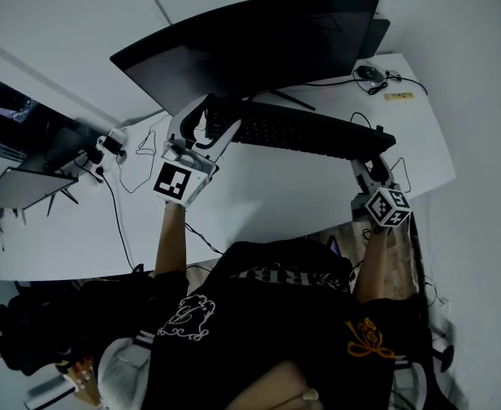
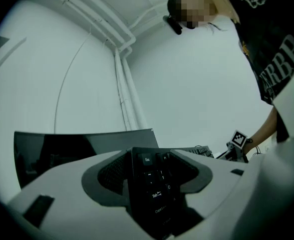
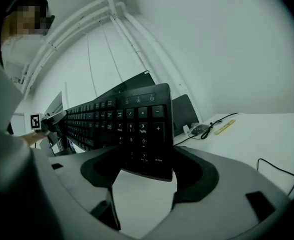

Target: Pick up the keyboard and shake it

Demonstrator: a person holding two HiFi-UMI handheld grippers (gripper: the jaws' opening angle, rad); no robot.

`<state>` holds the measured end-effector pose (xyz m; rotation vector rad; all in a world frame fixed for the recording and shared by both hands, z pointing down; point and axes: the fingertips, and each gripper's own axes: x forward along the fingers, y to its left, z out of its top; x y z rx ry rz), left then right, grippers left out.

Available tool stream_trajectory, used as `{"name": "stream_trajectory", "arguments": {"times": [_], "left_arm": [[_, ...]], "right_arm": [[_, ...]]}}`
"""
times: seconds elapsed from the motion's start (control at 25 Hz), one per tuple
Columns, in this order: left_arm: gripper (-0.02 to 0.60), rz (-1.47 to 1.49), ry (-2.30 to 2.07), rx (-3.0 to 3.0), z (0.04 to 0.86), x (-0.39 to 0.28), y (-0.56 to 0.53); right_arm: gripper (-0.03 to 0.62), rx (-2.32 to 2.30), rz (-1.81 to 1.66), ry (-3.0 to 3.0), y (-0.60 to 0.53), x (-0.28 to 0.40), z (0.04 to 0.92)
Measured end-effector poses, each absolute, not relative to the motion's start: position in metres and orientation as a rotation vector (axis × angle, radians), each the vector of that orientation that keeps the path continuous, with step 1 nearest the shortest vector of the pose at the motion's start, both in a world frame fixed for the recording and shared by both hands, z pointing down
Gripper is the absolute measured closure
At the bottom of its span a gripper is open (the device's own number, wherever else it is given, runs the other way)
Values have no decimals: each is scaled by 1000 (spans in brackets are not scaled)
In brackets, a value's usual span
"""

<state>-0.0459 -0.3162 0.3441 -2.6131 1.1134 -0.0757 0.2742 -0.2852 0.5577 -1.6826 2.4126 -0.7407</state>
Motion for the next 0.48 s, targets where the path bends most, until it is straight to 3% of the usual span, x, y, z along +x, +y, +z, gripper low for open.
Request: {"name": "stream_trajectory", "arguments": {"times": [0.48], "left_arm": [[313, -186, 1368, -3014, 466, -69, -364]], "right_arm": [[284, -1791, -1003, 2578, -289, 285, 604]]}}
